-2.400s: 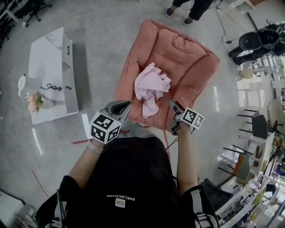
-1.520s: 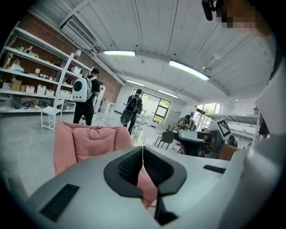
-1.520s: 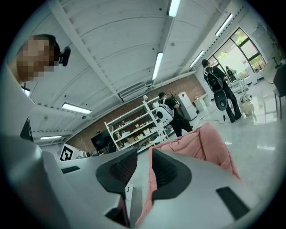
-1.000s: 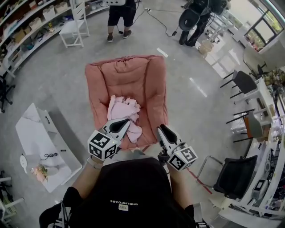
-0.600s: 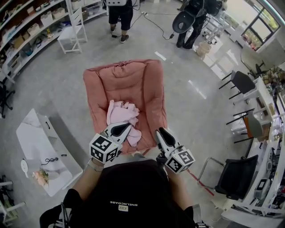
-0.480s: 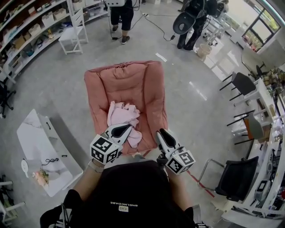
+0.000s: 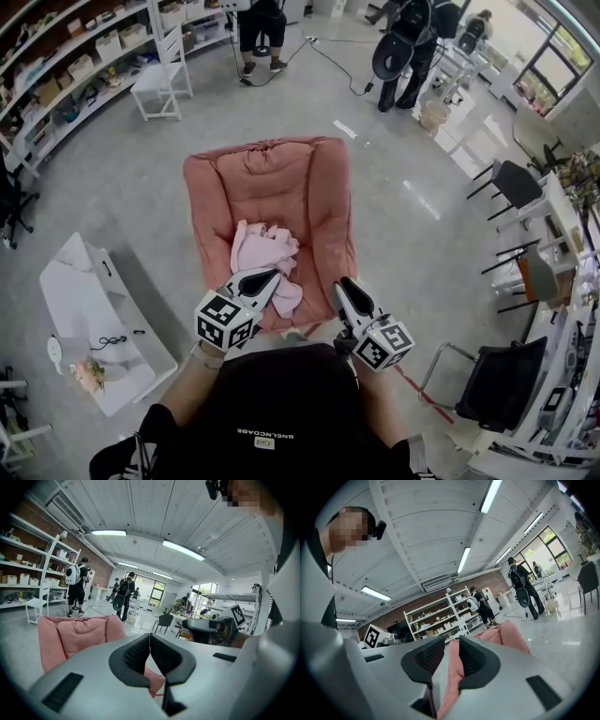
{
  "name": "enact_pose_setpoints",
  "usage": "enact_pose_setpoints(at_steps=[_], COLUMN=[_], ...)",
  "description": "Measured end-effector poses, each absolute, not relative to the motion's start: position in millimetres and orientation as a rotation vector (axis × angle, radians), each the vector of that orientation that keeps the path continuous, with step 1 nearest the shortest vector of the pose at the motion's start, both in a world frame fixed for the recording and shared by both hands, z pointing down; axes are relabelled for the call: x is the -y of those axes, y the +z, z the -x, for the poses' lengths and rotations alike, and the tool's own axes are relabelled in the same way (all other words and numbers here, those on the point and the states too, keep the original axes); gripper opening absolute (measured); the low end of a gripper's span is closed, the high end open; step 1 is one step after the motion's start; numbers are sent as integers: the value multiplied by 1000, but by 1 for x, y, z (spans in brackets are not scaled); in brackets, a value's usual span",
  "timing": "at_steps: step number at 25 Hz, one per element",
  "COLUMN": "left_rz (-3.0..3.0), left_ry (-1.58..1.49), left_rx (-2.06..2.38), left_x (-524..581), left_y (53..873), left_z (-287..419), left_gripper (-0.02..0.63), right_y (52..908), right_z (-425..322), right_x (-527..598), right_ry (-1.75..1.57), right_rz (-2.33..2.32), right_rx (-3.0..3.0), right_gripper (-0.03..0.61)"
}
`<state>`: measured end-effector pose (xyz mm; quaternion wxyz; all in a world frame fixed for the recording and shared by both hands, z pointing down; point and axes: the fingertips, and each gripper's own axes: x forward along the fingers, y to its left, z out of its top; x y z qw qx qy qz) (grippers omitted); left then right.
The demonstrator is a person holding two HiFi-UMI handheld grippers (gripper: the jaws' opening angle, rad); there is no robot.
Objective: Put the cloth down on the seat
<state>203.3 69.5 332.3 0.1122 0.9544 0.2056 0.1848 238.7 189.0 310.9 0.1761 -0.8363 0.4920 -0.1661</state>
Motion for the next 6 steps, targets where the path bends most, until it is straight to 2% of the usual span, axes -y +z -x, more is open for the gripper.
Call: enact_pose_setpoints(at_steps=[6], left_rz=[-2799], left_ry=[555], left_rx=[-585], left_x=[-68], left_y=[336], left_z=[-202], left_gripper=[17], right_y=[315], right_z=[-240], right_x=[-189], right_ry=[-491], right_rz=[2356], right_rx=[-1397], right_gripper=[112])
